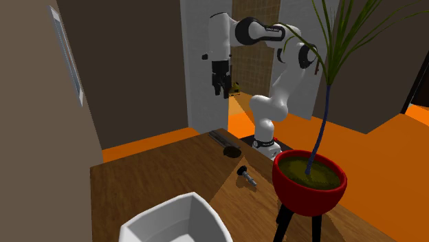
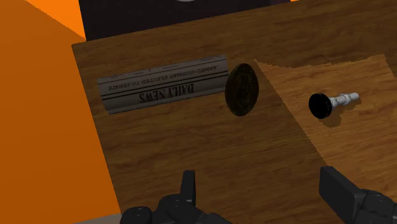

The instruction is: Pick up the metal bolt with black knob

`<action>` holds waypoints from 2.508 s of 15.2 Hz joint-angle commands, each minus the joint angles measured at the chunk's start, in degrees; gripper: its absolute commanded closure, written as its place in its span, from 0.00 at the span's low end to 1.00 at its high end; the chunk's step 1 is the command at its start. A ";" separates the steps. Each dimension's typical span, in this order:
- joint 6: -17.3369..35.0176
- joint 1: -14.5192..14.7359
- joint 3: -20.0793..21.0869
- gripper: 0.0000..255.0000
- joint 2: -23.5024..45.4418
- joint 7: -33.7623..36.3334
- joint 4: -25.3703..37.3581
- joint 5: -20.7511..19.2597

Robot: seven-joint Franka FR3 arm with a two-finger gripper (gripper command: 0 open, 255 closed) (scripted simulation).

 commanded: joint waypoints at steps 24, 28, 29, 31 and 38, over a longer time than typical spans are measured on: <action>37.10 15.29 26.67 0.00 15.06 2.29 -19.55 0.54; 40.81 15.16 28.01 0.00 17.38 3.14 -21.02 0.03; 41.77 15.06 28.24 0.00 17.95 3.36 -21.43 -0.08; 43.70 14.80 28.70 0.00 19.14 3.83 -22.21 -0.35; 45.18 14.48 28.97 1.00 20.15 4.09 -22.71 -0.68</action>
